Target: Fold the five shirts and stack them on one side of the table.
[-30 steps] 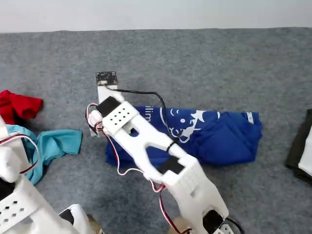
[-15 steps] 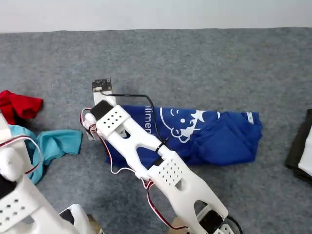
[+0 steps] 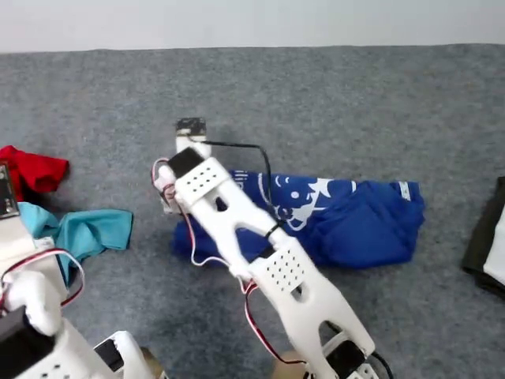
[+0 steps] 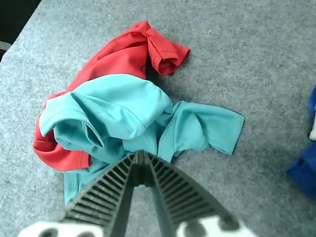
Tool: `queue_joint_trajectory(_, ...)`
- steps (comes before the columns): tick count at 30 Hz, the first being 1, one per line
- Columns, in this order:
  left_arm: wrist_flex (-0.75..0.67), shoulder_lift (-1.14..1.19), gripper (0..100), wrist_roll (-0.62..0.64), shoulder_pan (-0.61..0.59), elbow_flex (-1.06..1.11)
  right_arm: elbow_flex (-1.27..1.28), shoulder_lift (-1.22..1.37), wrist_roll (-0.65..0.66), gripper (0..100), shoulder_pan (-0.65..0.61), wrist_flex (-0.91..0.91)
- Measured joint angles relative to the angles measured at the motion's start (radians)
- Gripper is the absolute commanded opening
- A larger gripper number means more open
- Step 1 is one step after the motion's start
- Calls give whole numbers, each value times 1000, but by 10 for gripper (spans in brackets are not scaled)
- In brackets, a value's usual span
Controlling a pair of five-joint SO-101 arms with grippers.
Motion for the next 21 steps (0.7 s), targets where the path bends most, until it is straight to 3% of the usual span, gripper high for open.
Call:
queue_joint_trajectory(5,0,-40,3,0,0,20,-6,5,40,9,12,15)
queue_joint_trajectory(13,0,-43,3,0,0,20,-115,-2,97,9,8,195)
queue_joint_trajectory(21,0,-43,3,0,0,20,-52,-196,229,9,32,198)
